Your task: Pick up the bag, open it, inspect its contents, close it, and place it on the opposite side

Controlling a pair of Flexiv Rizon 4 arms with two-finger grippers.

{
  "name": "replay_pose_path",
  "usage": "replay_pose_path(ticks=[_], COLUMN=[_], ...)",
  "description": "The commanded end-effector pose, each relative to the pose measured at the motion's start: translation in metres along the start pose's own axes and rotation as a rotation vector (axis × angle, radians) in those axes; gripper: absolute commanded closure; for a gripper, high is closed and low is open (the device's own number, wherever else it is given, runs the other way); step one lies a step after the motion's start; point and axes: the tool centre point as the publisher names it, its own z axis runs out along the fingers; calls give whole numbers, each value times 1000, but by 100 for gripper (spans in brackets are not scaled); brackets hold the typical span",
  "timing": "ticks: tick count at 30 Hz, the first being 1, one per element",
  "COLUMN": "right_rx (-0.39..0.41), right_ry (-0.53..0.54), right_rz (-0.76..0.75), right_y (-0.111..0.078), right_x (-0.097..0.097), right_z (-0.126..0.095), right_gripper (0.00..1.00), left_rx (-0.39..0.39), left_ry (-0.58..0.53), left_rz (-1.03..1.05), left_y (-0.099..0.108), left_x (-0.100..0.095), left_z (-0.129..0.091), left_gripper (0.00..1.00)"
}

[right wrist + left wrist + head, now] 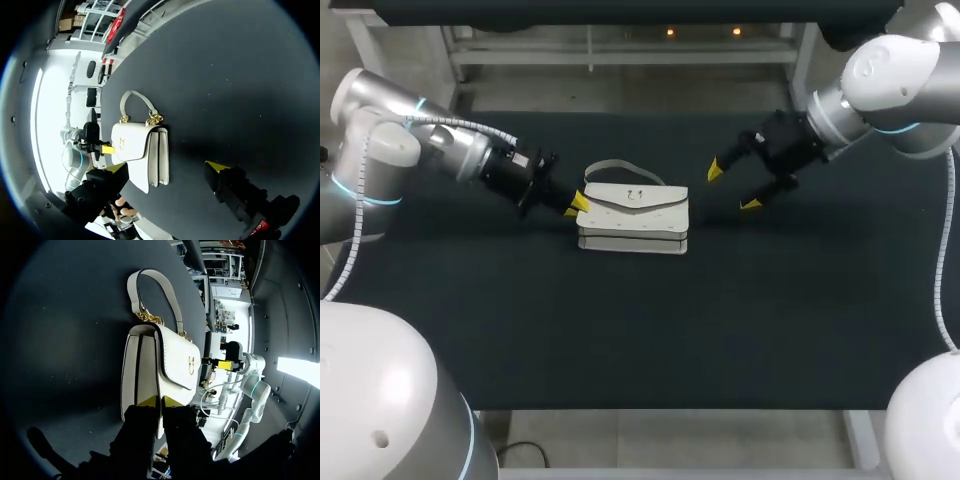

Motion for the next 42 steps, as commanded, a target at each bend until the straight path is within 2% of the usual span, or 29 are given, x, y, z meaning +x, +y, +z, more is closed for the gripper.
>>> replay_pose_path(ticks=[1, 2, 16, 22, 23, 28, 35, 36, 37, 42], right_rx=[-1, -1, -15, -78, -83, -96, -116, -118, -116, -125], right_ry=[-2, -2, -24, -150, -166, -224, -288, -303, -303, -315], right_rz=[0, 0, -10, -76, -83, -98, -115, -124, -130, -147], right_y=[-2, -2, 1, 21, 23, 34, 45, 46, 46, 49], right_x=[1, 1, -1, -29, -34, -53, -71, -73, -75, -82], right_z=[-3, -3, -5, -36, -41, -65, -94, -96, -98, -112], right_gripper=[0, 0, 0, 0, 0, 0, 0, 0, 0, 0], left_rx=[47, 71, 71, 36, 55, 51, 55, 37, 62, 62], left_ry=[-3, -5, -5, -63, -71, -100, -130, -140, -150, -175], left_rz=[-11, -25, -25, 68, 74, 96, 149, 168, 159, 193], left_y=[1, 1, 1, -16, -19, -35, -46, -48, -50, -55], left_x=[-1, -1, -1, -13, -16, -34, -48, -51, -53, -61], left_z=[-7, -10, -10, -42, -48, -73, -107, -111, -114, -130], left_gripper=[100, 100, 100, 100, 100, 100, 100, 100, 100, 100])
